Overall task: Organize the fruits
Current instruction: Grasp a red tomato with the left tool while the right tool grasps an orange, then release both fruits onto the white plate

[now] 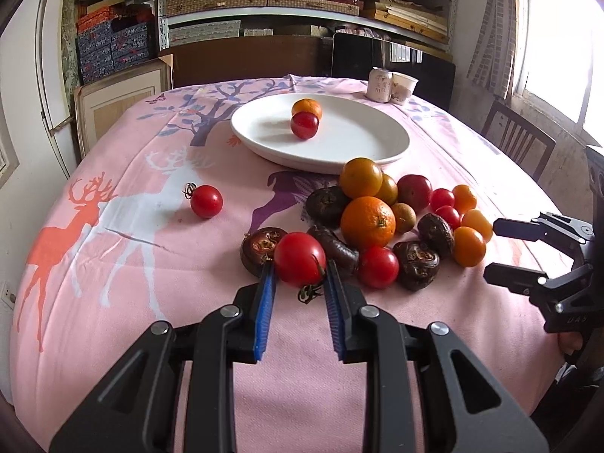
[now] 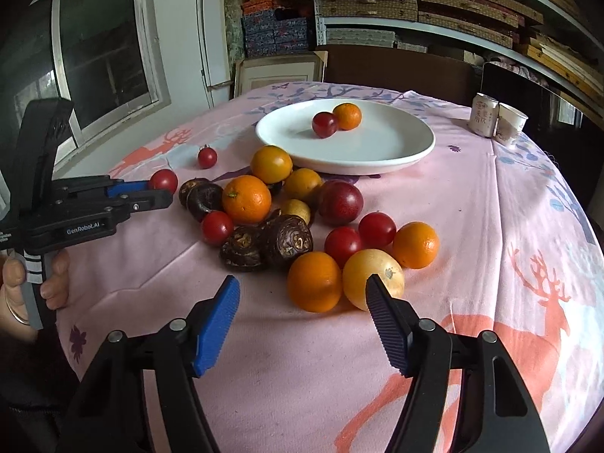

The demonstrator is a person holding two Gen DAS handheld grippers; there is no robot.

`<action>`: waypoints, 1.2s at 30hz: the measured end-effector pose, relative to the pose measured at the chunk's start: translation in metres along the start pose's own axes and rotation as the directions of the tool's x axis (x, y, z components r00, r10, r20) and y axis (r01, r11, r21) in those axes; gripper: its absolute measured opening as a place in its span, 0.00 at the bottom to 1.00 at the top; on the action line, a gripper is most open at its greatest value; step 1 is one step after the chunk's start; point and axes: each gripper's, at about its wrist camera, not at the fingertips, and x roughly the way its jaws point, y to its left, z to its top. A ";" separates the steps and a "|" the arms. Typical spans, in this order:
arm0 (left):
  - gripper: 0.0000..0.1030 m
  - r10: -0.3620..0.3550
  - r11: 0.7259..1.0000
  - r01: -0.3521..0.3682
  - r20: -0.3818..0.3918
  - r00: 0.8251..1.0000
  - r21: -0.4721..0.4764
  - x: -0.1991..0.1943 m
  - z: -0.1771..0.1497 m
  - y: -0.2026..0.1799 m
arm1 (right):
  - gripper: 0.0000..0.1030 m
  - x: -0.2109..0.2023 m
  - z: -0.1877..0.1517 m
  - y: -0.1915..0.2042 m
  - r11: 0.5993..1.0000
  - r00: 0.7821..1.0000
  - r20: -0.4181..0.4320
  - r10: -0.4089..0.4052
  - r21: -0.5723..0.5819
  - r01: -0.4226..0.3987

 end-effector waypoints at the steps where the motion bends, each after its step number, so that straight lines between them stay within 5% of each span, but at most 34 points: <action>1: 0.24 0.005 1.000 -0.005 -0.004 1.000 0.000 0.000 -0.001 0.000 | 0.68 0.002 0.002 0.002 1.000 1.000 -0.006 -0.003 -0.011 0.003; 3: 0.24 0.013 1.000 -0.013 -0.014 1.000 0.001 0.002 -0.001 -0.001 | 0.66 0.005 0.004 0.006 1.000 1.000 -0.019 -0.003 -0.027 0.003; 5: 0.24 0.019 1.000 -0.019 -0.017 1.000 -0.005 0.003 -0.001 0.000 | 0.44 0.004 0.005 0.005 0.999 0.999 -0.023 0.034 -0.002 -0.034; 8: 0.24 0.015 1.000 -0.015 -0.026 1.000 -0.018 0.005 -0.001 0.003 | 0.44 0.002 0.005 0.000 0.995 0.995 -0.028 0.098 0.037 -0.096; 20: 0.24 0.021 1.000 -0.022 -0.039 0.999 -0.014 0.008 -0.002 0.003 | 0.36 0.031 0.015 0.000 0.998 0.993 -0.107 -0.048 0.038 0.052; 27: 0.24 0.012 1.000 -0.012 -0.022 1.000 -0.005 0.002 0.003 0.000 | 0.35 0.004 0.018 -0.018 0.989 0.999 0.000 0.044 0.141 -0.043; 36: 0.25 -0.011 0.998 0.008 0.043 0.999 0.060 0.018 0.093 -0.024 | 0.36 0.003 0.102 -0.067 0.967 0.993 0.102 0.066 0.238 -0.089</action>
